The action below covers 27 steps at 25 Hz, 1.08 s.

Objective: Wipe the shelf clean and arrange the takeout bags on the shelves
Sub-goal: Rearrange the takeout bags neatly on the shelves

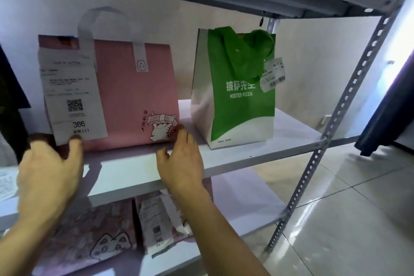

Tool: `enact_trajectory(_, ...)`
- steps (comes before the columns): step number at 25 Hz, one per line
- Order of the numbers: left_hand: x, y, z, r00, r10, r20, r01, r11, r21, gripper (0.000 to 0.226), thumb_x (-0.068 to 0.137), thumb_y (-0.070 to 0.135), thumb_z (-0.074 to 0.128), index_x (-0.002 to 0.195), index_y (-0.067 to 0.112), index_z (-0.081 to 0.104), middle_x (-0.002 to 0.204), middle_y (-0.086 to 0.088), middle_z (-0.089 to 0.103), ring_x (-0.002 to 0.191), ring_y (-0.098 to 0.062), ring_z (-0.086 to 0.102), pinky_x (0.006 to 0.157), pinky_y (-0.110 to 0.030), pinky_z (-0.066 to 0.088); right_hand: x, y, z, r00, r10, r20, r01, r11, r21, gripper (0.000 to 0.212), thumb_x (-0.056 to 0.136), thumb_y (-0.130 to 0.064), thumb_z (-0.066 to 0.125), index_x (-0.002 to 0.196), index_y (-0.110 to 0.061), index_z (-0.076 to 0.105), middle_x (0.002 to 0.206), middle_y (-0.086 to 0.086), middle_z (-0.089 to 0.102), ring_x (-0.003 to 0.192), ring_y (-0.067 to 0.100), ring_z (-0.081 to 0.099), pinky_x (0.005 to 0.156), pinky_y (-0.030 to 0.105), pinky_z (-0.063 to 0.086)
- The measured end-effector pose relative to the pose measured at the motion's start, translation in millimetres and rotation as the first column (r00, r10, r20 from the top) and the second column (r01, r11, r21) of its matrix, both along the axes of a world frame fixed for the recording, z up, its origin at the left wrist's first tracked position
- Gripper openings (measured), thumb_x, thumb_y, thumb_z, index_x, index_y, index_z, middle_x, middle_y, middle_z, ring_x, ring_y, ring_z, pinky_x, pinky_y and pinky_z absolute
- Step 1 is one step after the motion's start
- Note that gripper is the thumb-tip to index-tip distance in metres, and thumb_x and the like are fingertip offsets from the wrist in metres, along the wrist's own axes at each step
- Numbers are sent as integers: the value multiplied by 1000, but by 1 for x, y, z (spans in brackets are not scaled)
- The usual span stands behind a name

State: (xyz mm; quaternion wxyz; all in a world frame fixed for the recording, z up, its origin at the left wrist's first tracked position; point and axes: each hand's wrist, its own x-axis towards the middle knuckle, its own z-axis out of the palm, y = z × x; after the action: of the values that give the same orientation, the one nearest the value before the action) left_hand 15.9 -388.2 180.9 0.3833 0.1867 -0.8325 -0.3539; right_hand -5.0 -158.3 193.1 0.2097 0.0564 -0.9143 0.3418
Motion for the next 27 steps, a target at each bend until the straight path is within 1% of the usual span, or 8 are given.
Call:
enact_trajectory(3, 5, 4, 7, 998, 53, 36, -53, 999, 10, 49, 85, 58, 59, 95, 13, 41, 87, -24, 60, 74, -45, 58, 63, -57, 55, 3, 4, 7, 999, 42, 15, -40, 994, -104, 55, 94, -26, 53, 146, -17, 37, 130, 4, 51, 117, 24, 53, 101, 39, 45)
enact_trajectory(7, 17, 12, 14, 998, 36, 45, -35, 999, -12, 45, 88, 56, 57, 89, 15, 39, 83, -19, 58, 73, -38, 52, 64, -50, 52, 16, 28, 22, 970, 68, -232, -114, 975, -191, 44, 94, -22, 54, 138, -24, 46, 119, -5, 53, 104, 10, 54, 92, 26, 50)
enact_trajectory(11, 20, 16, 16, 998, 9, 62, -7, 1000, -26, 45, 93, 58, 48, 96, 13, 43, 91, -22, 57, 79, -37, 51, 68, -49, 49, 0, 86, 48, 904, -156, -398, 11, 939, -344, 37, 92, -14, 59, 126, -25, 53, 109, -7, 53, 100, 11, 56, 88, 32, 55)
enact_trajectory(15, 19, 17, 18, 995, 18, 103, -9, 996, -83, 38, 97, 49, 48, 90, 12, 44, 87, -30, 62, 75, -43, 55, 66, -48, 46, -26, 150, 54, 841, -489, -233, 317, 793, -520, 52, 93, -22, 64, 139, -27, 40, 137, 4, 50, 128, 26, 47, 108, 47, 41)
enact_trajectory(18, 17, 19, 19, 987, 38, 158, -16, 990, -140, 36, 97, 42, 51, 82, 10, 47, 86, -32, 65, 76, -49, 59, 67, -49, 46, -41, 180, 52, 879, -472, -66, 380, 778, -501, 64, 96, -32, 61, 152, -24, 31, 154, 9, 41, 141, 33, 39, 116, 53, 32)
enact_trajectory(21, 15, 17, 20, 966, 46, 255, 12, 976, -219, 29, 99, 37, 48, 92, 10, 54, 91, -32, 67, 81, -51, 61, 72, -50, 46, -47, 181, 44, 941, -339, 3, 291, 803, -520, 56, 99, -35, 55, 151, -22, 36, 148, 8, 48, 136, 31, 45, 114, 52, 37)
enact_trajectory(24, 17, 19, 21, 967, 68, 247, -4, 969, -248, 23, 100, 33, 47, 111, 14, 50, 94, -31, 67, 83, -53, 60, 74, -51, 45, -49, 174, 37, 930, -369, 12, 313, 773, -552, 47, 99, -33, 54, 144, -20, 44, 136, 8, 54, 125, 31, 52, 108, 51, 43)
enact_trajectory(27, 16, 17, 20, 956, 75, 285, 7, 961, -276, 19, 101, 29, 45, 95, 13, 54, 95, -28, 66, 86, -50, 60, 73, -47, 39, -50, 172, 34, 924, -383, 8, 317, 753, -577, 41, 100, -31, 53, 139, -20, 48, 131, 9, 55, 120, 32, 53, 106, 53, 44)
